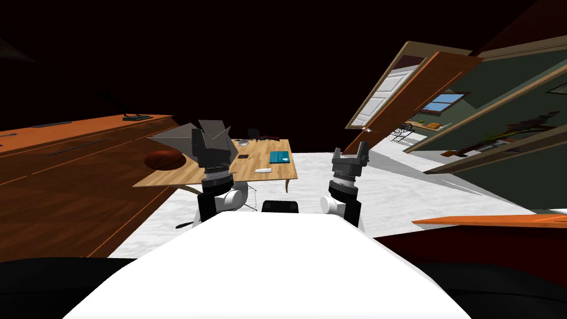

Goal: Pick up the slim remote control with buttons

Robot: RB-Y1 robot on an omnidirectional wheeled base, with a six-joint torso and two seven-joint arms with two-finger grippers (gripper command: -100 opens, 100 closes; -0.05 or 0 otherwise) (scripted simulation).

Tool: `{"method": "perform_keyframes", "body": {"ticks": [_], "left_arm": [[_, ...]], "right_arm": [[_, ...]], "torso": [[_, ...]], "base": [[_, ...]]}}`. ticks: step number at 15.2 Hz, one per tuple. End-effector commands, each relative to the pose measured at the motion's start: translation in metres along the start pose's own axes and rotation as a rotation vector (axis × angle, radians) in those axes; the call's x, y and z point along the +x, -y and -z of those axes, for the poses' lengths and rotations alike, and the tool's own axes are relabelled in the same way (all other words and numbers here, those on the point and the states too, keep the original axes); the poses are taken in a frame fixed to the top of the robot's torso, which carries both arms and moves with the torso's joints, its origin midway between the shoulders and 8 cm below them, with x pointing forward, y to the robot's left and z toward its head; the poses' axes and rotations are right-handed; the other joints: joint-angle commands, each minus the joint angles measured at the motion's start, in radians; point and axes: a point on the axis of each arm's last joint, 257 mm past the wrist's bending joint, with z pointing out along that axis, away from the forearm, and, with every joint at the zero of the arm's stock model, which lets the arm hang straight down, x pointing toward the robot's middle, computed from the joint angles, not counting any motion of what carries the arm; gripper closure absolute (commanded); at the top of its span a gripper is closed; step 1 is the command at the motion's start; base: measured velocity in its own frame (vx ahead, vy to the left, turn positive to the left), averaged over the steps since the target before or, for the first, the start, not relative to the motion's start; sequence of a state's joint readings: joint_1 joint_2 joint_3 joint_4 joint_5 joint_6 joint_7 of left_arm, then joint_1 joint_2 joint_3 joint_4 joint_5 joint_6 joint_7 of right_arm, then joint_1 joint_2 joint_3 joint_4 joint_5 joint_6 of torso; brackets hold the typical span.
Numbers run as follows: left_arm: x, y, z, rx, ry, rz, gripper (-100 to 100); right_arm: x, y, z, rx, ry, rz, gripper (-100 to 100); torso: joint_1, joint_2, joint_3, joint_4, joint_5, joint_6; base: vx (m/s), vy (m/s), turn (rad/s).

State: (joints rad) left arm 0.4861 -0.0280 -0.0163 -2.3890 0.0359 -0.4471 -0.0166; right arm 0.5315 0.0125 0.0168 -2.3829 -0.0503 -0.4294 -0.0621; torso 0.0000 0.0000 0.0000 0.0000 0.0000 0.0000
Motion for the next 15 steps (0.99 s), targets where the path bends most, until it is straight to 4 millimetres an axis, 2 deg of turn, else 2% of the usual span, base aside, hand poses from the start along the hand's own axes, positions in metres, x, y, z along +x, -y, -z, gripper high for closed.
{"method": "perform_keyframes", "body": {"ticks": [1, 2, 3, 4, 5, 7, 8, 9, 10, 11, 13, 14, 15], "left_arm": [[0.006, -0.009, 0.0, -0.02, -0.041, -0.008, -100], [0.009, -0.017, 0.001, -0.04, -0.062, -0.01, -100], [0.01, -0.018, 0.001, -0.04, -0.069, -0.013, -100], [0.013, -0.029, 0.001, -0.067, -0.097, -0.018, -100], [0.013, -0.029, 0.001, -0.067, -0.097, -0.018, -100], [0.018, -0.058, 0.003, -0.134, -0.142, -0.025, -100], [0.018, -0.059, 0.003, -0.137, -0.148, -0.028, -100], [0.019, -0.078, 0.005, -0.179, -0.17, -0.034, -100], [0.019, -0.078, 0.005, -0.179, -0.17, -0.034, -100], [0.02, -0.095, 0.005, -0.219, -0.19, -0.04, -100], [0.019, -0.098, 0.007, -0.227, -0.189, -0.041, -100], [0.019, -0.115, 0.007, -0.267, -0.207, -0.047, -100], [0.018, -0.12, 0.009, -0.279, -0.206, -0.049, -100]], "right_arm": [[0.0, 0.0, 0.0, 0.0, 0.0, 0.0, 0], [0.0, 0.0, 0.0, 0.0, 0.0, 0.0, 0], [0.0, 0.0, 0.0, 0.0, 0.0, 0.0, 0], [0.0, 0.0, 0.0, 0.0, 0.0, 0.0, 0], [0.0, 0.0, 0.0, 0.0, 0.0, 0.0, 0], [0.0, 0.0, 0.0, 0.0, 0.0, 0.0, 0], [0.0, 0.0, 0.0, 0.0, 0.0, 0.0, 0], [0.0, 0.0, 0.0, 0.0, 0.0, 0.0, 0], [0.0, 0.0, 0.0, 0.0, 0.0, 0.0, 0], [0.0, 0.0, 0.0, 0.0, 0.0, 0.0, 0], [0.0, 0.0, 0.0, 0.0, 0.0, 0.0, 0], [0.0, 0.0, 0.0, 0.0, 0.0, 0.0, 0], [0.0, 0.0, 0.0, 0.0, 0.0, 0.0, 0]], "torso": [[0.0, 0.0, 0.0, 0.0, 0.0, 0.0], [0.0, 0.0, 0.0, 0.0, 0.0, 0.0], [0.0, 0.0, 0.0, 0.0, 0.0, 0.0], [0.0, 0.0, 0.0, 0.0, 0.0, 0.0], [0.001, 0.0, 0.0, 0.0, 0.0, 0.0], [0.001, 0.0, 0.0, 0.0, 0.0, 0.0], [0.0, 0.0, 0.0, 0.0, 0.0, 0.0], [0.001, 0.0, 0.0, 0.0, 0.0, 0.0], [0.001, 0.0, 0.0, 0.0, 0.0, 0.0], [0.001, 0.0, 0.0, 0.0, 0.0, 0.0], [0.001, 0.0, 0.0, 0.0, 0.0, 0.0], [0.0, 0.0, 0.0, 0.0, 0.0, 0.0], [0.0, 0.0, 0.0, 0.0, 0.0, 0.0]], "base": [[-0.001, -0.001, -0.024], [-0.004, 0.0, -0.045], [-0.005, 0.001, -0.037], [-0.005, 0.001, -0.043], [-0.005, 0.001, -0.035], [-0.007, 0.0, -0.08], [-0.009, 0.001, -0.073], [-0.009, 0.001, -0.043], [-0.008, 0.001, -0.045], [-0.009, 0.0, -0.059], [-0.006, 0.001, -0.047], [-0.006, -0.001, -0.059], [-0.008, -0.001, -0.061]]}}
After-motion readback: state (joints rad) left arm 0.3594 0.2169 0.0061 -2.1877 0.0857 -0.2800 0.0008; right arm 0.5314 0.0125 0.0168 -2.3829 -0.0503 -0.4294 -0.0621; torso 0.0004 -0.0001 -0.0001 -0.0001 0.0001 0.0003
